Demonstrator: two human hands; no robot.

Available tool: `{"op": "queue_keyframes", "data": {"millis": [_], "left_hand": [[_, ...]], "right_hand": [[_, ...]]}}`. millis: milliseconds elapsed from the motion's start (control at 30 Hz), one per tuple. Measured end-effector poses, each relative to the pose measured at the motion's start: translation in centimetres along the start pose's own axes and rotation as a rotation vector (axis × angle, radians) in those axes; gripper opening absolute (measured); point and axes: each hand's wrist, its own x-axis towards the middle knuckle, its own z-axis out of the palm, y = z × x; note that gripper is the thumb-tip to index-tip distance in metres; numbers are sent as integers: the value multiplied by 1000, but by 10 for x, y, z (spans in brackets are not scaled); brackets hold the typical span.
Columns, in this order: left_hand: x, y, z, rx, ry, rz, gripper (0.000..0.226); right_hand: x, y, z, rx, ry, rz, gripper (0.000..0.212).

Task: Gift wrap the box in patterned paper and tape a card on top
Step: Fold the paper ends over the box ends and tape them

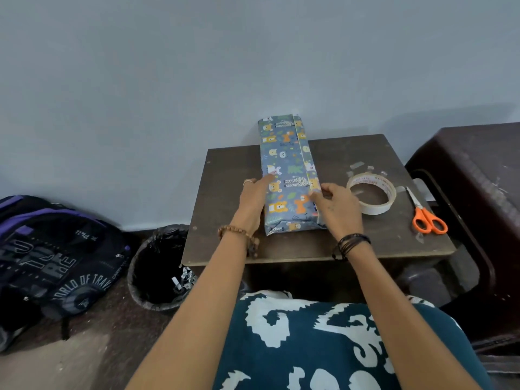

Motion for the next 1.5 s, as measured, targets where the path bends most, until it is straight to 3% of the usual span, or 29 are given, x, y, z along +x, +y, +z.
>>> {"op": "queue_keyframes", "data": {"millis": [133,233,400,600,700,767,867,933,967,1067,1133,1200,1267,1333,1500], "left_hand": [[0,15,0,-2,-107,-93,60],[-8,26,-4,17,-162,-78,29],[-24,44,-19,199,-248,19,21],[-61,97,-36,498,-470,149,27],[-82,119,-33,721,-519,197,29],[-95,128,-26,870,-538,230,29],[-102,134,-19,937,-561,213,33],[-102,127,-13,850,-486,266,41],[-100,119,-7,841,-357,348,50],[-119,81,17,790,248,534,77],[-141,54,34,575,401,483,91],[-156,26,44,282,373,329,102],[-157,1,52,-163,219,165,106],[-156,-13,58,-506,82,134,107],[-150,-1,54,-745,59,220,94]], "right_hand": [[-2,0,-9,213,1,32,27],[-2,2,-22,414,-8,73,20],[-8,-2,-44,749,-35,150,27],[-20,-12,-92,927,83,178,65],[-35,-14,-117,1166,28,168,66],[-46,-14,-126,1172,-14,135,69],[-60,-16,-131,1136,62,163,51],[-66,-19,-129,1142,151,212,46],[-68,-21,-126,1147,211,244,44],[-76,-33,-108,1229,369,353,51],[-81,-43,-92,1324,437,427,62],[-88,-52,-74,1370,455,466,66],[-98,-61,-57,1405,419,464,61],[-110,-68,-45,1450,381,479,56],[-131,-62,-41,1451,204,516,45]]}}
